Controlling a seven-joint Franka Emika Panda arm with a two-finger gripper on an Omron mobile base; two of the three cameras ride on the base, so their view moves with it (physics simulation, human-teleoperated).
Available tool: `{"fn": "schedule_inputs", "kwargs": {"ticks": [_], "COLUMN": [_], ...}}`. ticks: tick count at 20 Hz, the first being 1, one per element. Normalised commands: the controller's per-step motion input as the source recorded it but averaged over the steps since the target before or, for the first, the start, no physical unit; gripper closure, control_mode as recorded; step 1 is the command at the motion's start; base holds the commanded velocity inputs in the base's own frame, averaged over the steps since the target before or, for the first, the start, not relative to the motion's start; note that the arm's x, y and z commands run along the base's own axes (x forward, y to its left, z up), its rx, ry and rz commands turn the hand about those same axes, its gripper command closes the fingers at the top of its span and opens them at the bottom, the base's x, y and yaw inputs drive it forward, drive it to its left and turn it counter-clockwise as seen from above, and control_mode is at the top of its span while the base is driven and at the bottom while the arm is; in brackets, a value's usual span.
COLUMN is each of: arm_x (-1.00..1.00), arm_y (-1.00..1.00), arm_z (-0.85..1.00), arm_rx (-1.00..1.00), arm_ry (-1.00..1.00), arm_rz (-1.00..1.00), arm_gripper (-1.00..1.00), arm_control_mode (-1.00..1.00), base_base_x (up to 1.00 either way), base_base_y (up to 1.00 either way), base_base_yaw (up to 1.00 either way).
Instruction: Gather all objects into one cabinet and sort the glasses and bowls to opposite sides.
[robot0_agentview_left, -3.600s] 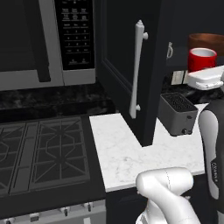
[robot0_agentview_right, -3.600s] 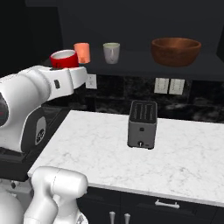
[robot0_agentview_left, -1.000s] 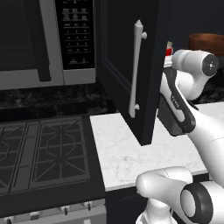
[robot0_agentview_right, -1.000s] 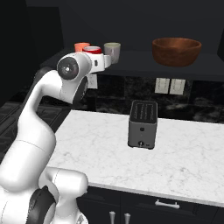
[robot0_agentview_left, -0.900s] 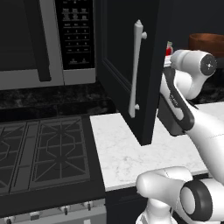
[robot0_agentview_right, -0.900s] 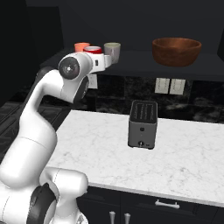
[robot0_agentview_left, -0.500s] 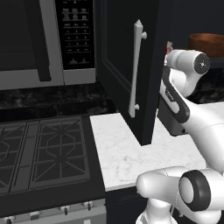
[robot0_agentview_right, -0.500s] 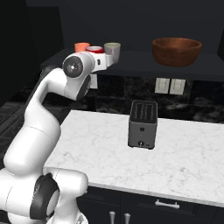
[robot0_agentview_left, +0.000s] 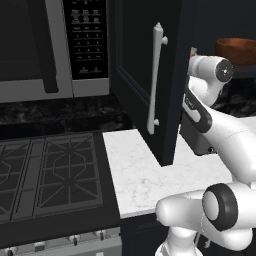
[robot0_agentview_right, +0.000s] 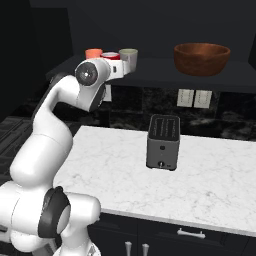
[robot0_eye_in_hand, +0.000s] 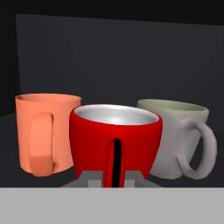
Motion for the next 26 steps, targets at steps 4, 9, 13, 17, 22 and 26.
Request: {"fn": "schedule_inputs", "kwargs": {"ticks": [4, 9, 13, 17, 22, 26], "arm_x": [0.24, 0.07, 0.0, 0.0, -0.36, -1.0], "arm_y": [0.0, 0.06, 0.0, 0.0, -0.02, -0.28], "arm_z": [-0.11, -0.11, -0.12, -0.11, 0.03, 0.19], "arm_rx": [0.0, 0.03, 0.03, 0.0, 0.0, 0.0], "arm_ry": [0.0, 0.0, 0.0, 0.0, -0.07, -0.26], "arm_rz": [0.0, 0.02, 0.03, 0.02, 0.01, 0.0], "arm_gripper": [1.0, -1.0, -1.0, -1.0, -1.0, -1.0], "arm_control_mode": [-1.0, -1.0, -1.0, -1.0, -1.0, -1.0], "base_base_x": [0.0, 0.0, 0.0, 0.0, 0.0, 0.0], "base_base_y": [0.0, 0.0, 0.0, 0.0, 0.0, 0.0], "base_base_yaw": [0.0, 0.0, 0.0, 0.0, 0.0, 0.0]}}
